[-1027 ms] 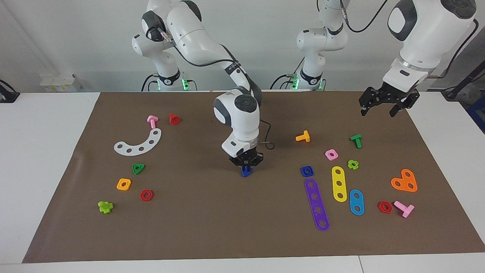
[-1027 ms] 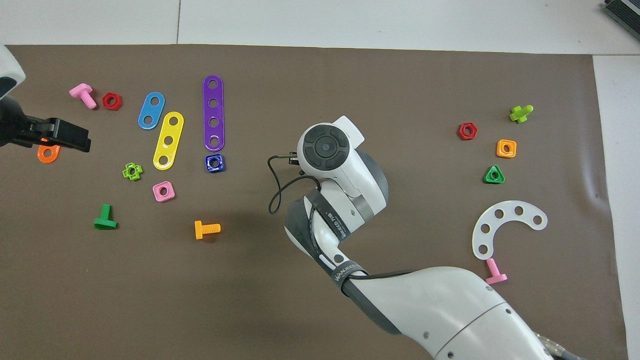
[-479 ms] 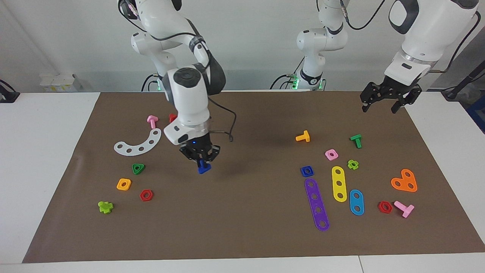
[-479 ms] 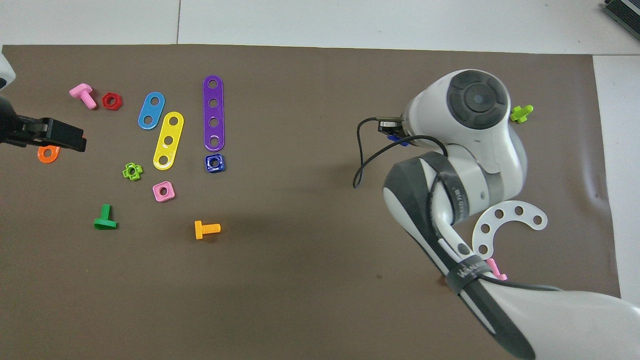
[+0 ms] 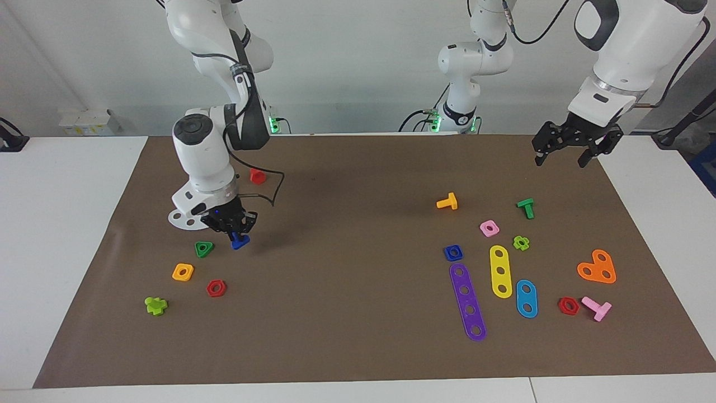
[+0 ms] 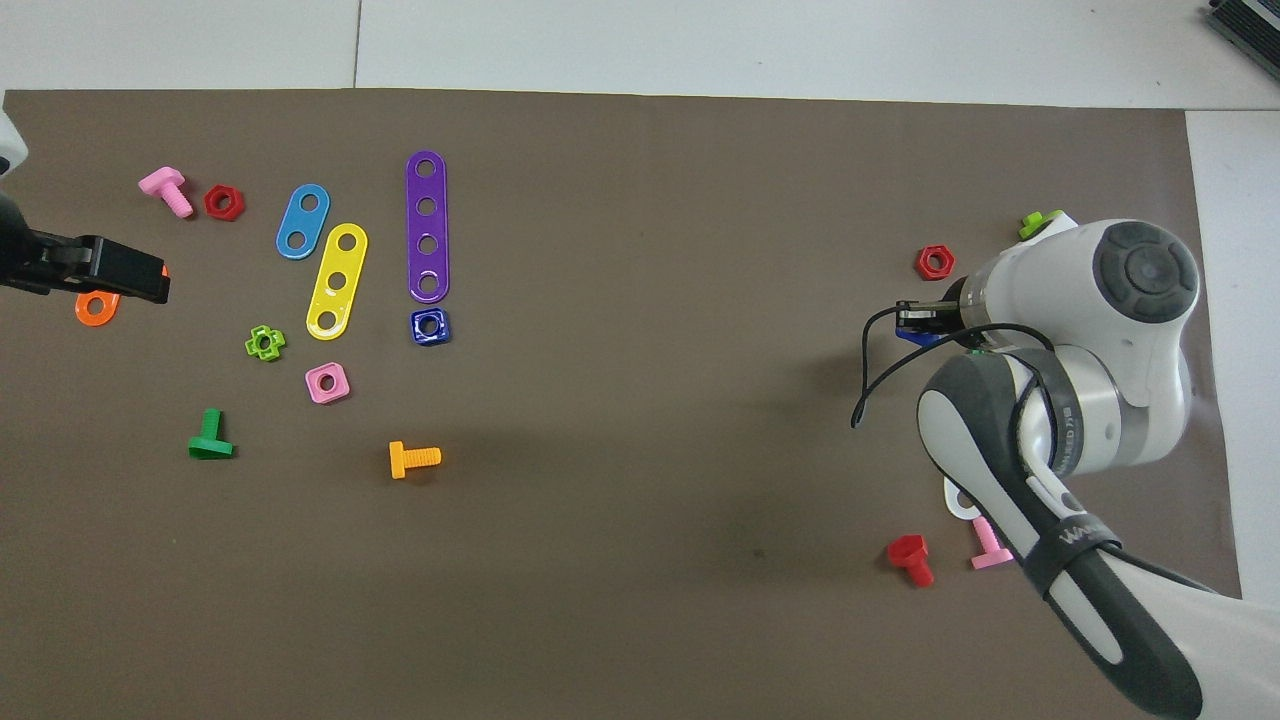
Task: Unscrew and place screws in storage area
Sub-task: 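Carry the blue triangle beside the green triangle and release it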
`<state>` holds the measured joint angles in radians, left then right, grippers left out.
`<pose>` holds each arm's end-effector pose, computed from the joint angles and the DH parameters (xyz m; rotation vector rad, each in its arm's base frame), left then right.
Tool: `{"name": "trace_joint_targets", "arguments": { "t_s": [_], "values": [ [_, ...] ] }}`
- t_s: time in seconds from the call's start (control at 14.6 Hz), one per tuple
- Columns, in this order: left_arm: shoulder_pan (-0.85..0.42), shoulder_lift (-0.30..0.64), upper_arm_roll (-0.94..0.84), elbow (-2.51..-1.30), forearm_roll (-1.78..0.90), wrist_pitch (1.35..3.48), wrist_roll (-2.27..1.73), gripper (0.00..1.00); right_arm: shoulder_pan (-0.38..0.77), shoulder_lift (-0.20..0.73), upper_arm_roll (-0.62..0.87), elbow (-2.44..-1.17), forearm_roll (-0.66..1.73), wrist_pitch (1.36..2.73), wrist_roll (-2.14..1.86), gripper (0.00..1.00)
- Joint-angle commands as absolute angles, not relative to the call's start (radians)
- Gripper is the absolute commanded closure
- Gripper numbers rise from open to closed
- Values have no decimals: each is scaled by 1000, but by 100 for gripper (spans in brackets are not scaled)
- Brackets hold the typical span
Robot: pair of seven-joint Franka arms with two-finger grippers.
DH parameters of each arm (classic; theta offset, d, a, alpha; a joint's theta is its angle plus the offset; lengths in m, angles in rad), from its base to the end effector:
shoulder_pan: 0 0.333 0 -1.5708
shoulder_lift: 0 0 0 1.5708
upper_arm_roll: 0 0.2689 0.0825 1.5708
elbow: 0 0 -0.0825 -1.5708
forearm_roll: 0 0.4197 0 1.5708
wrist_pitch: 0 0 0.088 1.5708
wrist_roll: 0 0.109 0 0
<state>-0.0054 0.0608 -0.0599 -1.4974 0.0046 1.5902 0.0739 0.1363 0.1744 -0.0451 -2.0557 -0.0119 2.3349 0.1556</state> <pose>0.6075 -0.0383 0.5781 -3.1325 0.2181 -0.0504 0.6066 0.0554 0.2925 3.1322 -0.0870 0.1666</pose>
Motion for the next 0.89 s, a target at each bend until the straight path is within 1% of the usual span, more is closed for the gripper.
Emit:
{"name": "trace_joint_targets", "arguments": {
  "t_s": [0.0,0.14,0.34,0.48,0.55,0.62,0.75,0.82],
  "values": [
    [8,49,-66,-1511,25,1592,71,0,78,136,-28,-2177,21,2436,75,100],
    [11,40,-66,-1528,25,1591,72,0,69,147,-28,-2203,21,2488,64,100],
    [11,31,-66,-1542,25,1585,72,0,63,170,-28,-2206,23,2508,69,100],
    [11,31,-66,-1542,25,1586,72,0,69,195,-28,-2204,23,2549,75,100],
    [11,31,-66,-1542,25,1586,72,0,72,199,-29,-2201,23,2553,75,52],
    [11,31,-66,-1542,25,1586,72,0,66,199,-28,-2198,21,2553,75,1],
    [11,31,-66,-1542,25,1586,72,0,71,196,-29,-2149,23,2534,86,0],
    [11,31,-66,-1542,25,1586,72,0,74,184,-29,-2113,21,2493,109,0]
  ]
}}
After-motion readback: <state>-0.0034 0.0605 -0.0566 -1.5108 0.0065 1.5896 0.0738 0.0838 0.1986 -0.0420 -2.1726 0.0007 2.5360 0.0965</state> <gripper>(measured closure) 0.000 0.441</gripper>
